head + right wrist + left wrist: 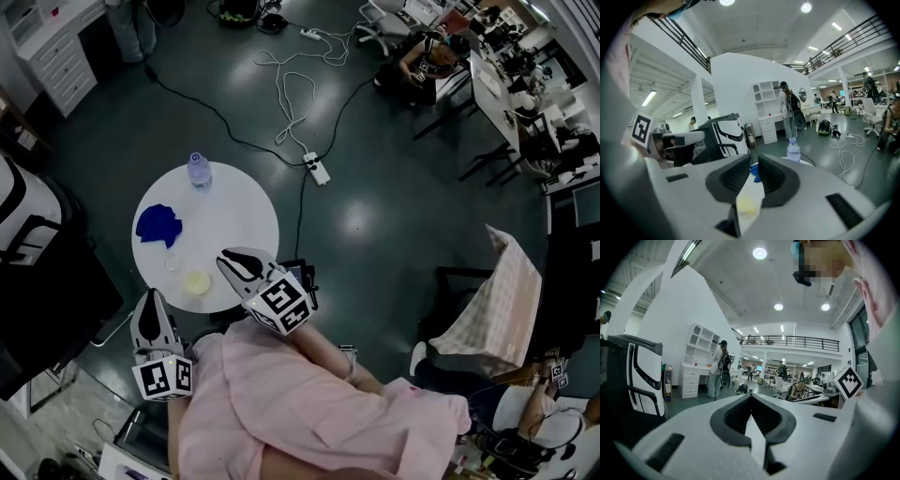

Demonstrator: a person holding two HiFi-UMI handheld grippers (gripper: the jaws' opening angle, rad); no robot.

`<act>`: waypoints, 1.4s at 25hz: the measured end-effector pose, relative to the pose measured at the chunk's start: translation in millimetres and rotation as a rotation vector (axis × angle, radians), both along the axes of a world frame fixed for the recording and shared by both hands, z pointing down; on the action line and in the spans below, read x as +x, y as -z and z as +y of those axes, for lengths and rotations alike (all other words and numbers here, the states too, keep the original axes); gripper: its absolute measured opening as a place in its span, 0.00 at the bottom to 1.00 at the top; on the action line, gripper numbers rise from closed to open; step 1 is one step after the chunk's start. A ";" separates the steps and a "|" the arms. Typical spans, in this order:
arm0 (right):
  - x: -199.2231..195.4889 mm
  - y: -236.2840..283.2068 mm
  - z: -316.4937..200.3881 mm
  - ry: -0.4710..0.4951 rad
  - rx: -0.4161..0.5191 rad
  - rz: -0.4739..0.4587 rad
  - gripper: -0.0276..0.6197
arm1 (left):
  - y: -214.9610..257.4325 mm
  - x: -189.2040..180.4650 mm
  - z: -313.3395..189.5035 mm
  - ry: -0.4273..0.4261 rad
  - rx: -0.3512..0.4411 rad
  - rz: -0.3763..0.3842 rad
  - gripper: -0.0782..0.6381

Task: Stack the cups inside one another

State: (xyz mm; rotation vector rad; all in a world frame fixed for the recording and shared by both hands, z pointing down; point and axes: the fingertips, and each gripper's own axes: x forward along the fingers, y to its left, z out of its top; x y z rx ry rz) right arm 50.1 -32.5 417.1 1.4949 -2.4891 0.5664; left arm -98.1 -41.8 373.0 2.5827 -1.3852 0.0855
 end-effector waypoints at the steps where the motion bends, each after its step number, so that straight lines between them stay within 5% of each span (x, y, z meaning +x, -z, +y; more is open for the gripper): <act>1: 2.1 -1.1 -0.2 -0.004 -0.001 -0.001 0.10 | -0.7 1.7 -0.3 -0.003 0.000 -0.002 0.12; 19: 30.2 -3.9 -5.1 0.042 -0.003 0.013 0.11 | 10.2 34.6 2.2 0.019 0.022 -0.008 0.12; 23: 42.1 -3.5 -9.5 0.091 -0.012 0.042 0.18 | 16.0 48.0 4.0 0.053 0.027 -0.002 0.12; 35: 4.0 -40.5 -31.7 0.253 -0.077 0.111 0.18 | 3.0 11.0 7.1 0.205 0.001 0.030 0.12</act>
